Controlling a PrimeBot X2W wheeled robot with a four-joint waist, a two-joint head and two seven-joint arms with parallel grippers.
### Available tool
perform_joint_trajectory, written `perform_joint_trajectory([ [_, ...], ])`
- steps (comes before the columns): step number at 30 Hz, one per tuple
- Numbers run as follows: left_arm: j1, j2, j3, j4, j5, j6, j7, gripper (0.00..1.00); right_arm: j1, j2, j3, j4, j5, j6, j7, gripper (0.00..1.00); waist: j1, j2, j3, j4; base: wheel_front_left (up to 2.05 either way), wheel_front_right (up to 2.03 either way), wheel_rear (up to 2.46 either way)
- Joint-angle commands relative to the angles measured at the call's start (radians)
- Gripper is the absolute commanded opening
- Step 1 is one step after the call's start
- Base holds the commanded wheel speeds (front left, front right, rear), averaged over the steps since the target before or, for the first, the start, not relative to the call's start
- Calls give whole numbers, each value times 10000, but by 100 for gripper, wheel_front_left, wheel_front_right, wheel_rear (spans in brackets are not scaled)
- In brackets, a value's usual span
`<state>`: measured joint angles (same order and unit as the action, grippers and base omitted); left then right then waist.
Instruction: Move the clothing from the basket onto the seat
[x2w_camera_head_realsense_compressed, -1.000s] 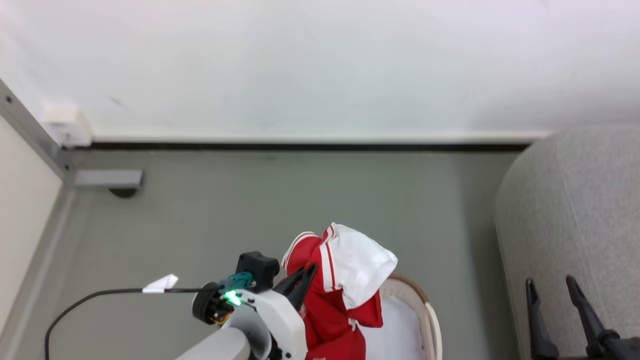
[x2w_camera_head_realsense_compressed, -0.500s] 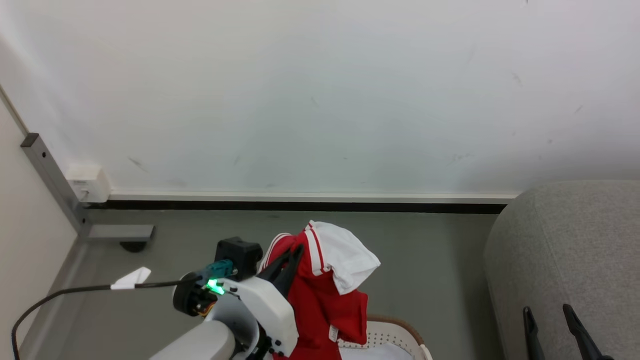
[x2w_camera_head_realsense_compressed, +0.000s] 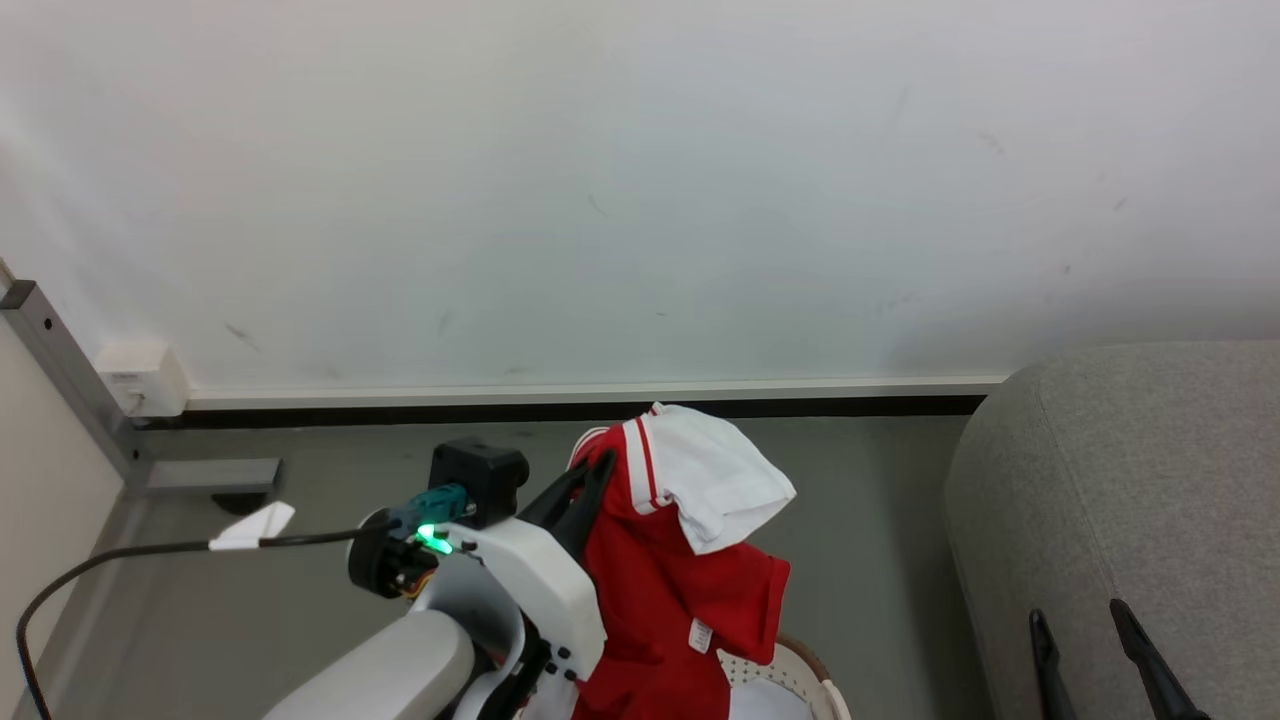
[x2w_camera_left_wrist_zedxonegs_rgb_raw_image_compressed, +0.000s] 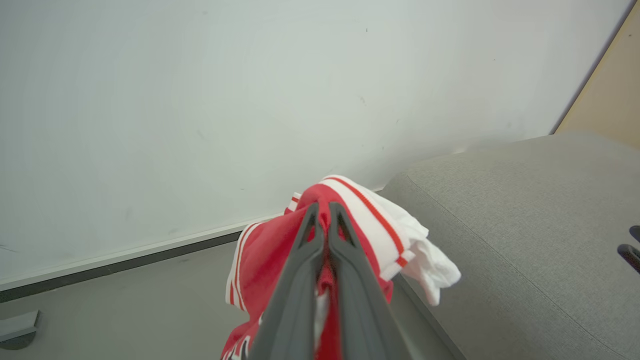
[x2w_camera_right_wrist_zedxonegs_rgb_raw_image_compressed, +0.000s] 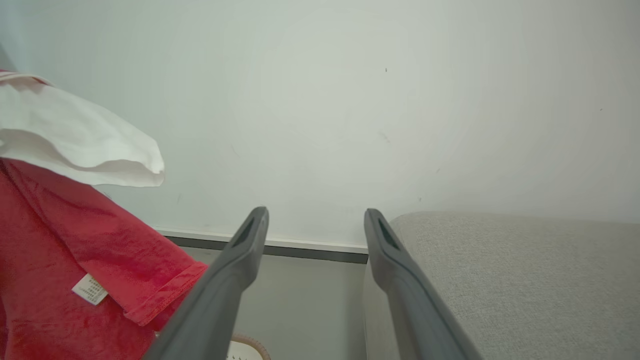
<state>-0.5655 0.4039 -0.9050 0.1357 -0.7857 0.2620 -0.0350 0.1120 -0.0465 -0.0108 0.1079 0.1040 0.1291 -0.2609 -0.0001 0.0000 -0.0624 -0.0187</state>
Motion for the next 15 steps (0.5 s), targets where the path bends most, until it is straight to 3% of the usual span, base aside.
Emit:
perform_joint_trajectory([
  [1,-126,-8,49,-51,-112,28,1,0,50,-27,57,-99,-186,30,-20,100,1,0,23,-31,0,0,0],
  [7,-234,-108,-40,-140,-92,-27,31,0,-177,-75,812,-407,-785,30,75,100,1,0,66,-99,0,0,0],
  [15,-369,-210,-202,-246,14,-99,133,0,-1008,-1229,3038,-315,-336,30,1078,100,1,0,63,-65,0,0,0],
])
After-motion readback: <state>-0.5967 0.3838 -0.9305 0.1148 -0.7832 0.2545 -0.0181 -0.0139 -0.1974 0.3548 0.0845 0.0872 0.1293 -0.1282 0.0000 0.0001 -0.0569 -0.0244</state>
